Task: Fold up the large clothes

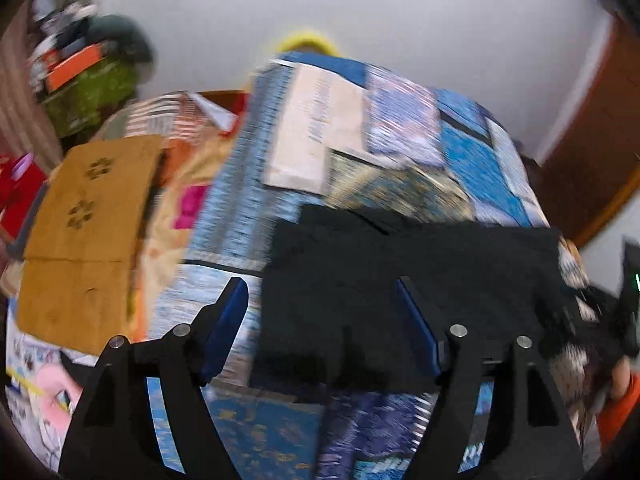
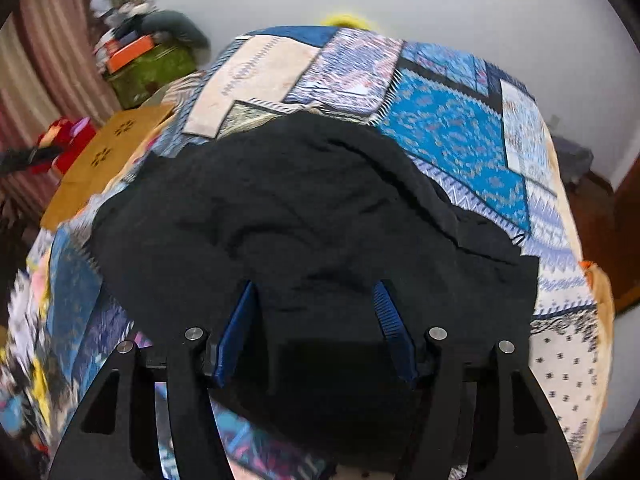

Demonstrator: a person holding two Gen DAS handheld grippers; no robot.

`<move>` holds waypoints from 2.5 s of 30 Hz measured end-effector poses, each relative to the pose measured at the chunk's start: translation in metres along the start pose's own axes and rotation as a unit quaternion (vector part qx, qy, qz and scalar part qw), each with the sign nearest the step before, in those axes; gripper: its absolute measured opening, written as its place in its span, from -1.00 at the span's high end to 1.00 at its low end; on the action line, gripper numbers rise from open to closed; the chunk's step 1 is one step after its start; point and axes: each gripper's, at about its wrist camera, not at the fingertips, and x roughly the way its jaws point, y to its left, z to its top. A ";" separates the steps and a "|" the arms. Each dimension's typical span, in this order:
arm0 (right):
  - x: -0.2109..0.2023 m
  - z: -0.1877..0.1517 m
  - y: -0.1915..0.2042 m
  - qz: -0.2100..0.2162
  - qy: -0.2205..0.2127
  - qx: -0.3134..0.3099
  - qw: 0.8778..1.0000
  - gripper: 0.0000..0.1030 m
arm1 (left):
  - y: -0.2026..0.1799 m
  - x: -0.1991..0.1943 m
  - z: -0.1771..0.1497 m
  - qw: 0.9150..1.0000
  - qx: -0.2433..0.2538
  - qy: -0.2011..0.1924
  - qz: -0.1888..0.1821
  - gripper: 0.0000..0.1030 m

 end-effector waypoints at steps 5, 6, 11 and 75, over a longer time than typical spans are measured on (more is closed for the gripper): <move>0.009 0.006 -0.011 0.005 -0.003 0.026 1.000 -0.35 | -0.071 0.042 -0.023 0.996 0.052 0.031 -0.067 -0.43; 0.011 0.005 -0.012 0.006 -0.003 0.025 1.000 -0.38 | -0.080 0.048 -0.025 0.995 0.055 0.034 -0.073 -0.43; 0.014 0.001 -0.016 0.005 -0.003 0.017 1.000 -0.48 | -0.130 0.099 -0.029 0.996 0.074 0.031 -0.029 -0.54; -0.034 -0.038 -0.015 0.003 -0.005 0.046 0.999 -0.55 | 0.008 0.111 -0.058 0.947 -0.321 -0.023 -0.018 0.34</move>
